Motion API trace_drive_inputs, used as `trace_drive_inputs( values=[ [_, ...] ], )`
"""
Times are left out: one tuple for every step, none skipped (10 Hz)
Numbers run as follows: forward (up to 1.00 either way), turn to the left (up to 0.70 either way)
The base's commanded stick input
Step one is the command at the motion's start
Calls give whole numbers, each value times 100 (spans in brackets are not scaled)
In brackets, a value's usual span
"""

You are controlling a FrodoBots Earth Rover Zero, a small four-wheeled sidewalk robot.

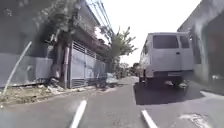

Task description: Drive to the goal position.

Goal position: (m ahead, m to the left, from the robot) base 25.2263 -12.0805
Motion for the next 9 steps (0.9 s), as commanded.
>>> trace_drive_inputs(
  values=[
    [100, -38],
    [100, -28],
    [100, -4],
    [100, 0],
    [100, 0],
    [100, 0],
    [100, 0],
    [100, 0],
    [100, 0]
  ],
)
